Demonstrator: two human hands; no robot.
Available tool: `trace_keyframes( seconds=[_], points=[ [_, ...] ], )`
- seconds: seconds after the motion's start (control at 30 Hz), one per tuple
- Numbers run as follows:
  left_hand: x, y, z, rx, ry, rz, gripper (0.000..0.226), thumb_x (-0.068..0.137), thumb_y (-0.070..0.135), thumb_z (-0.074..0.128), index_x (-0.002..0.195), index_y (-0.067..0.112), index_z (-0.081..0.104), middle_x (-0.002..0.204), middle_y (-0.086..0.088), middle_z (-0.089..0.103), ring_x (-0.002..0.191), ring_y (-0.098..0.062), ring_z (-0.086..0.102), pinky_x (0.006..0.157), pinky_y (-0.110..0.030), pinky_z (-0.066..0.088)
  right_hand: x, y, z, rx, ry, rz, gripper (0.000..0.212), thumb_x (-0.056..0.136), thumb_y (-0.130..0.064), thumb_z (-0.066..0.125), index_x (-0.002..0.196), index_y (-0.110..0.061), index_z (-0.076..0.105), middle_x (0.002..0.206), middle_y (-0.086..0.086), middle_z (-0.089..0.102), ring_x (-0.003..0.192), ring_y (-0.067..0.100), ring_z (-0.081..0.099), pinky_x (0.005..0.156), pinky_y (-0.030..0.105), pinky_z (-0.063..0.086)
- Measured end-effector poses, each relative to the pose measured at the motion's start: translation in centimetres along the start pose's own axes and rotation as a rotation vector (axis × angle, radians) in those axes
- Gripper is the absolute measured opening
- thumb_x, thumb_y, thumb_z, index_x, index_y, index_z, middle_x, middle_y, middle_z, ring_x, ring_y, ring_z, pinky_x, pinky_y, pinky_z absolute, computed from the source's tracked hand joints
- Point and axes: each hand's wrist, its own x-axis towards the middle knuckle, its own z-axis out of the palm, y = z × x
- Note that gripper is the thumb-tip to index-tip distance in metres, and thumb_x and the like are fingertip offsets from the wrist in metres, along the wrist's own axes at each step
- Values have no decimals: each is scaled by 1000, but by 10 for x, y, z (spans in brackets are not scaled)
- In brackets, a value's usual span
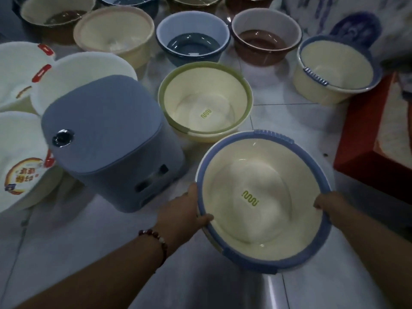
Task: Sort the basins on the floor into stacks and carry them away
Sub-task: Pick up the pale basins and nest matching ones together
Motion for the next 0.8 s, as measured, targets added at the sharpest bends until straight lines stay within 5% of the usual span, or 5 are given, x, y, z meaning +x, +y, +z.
trace_keyframes(
  seconds=[0.07,0.17,0.33,0.57,0.8],
  points=[
    [6,15,-16,79,-91,-7,75,86,54,63,145,25,26,133,-1,57,113,-21,60,93,-40,53,-12,4,-16,-35,35,-40,26,87,-4,57,109,11,55,77,13,48,73,29,52,74,40,44],
    [5,38,-70,278,-104,80,55,95,50,50,143,29,34,134,-1,56,115,-23,58,91,-39,52,-60,-8,-44,-148,120,-225,50,85,-20,64,128,2,48,116,19,56,106,37,58,86,42,48],
    [8,78,-189,504,-72,126,59,96,49,44,149,26,31,142,-5,47,122,-28,52,95,-40,46,-156,-76,-78,-405,60,-592,72,93,-46,50,151,-16,21,154,9,30,140,31,31,115,44,30],
    [77,46,-286,603,-4,198,54,92,45,48,140,22,43,134,-10,51,117,-31,53,92,-41,46,-214,-194,-63,-581,35,-878,69,97,-45,42,154,-20,14,161,9,17,148,31,17,120,45,16],
    [181,-42,-303,750,-104,273,51,93,51,43,133,19,45,136,-15,46,119,-34,49,101,-46,39,-201,-289,36,-653,-120,-750,71,99,-45,41,155,-16,9,161,14,12,147,36,15,120,47,17]
  ],
)
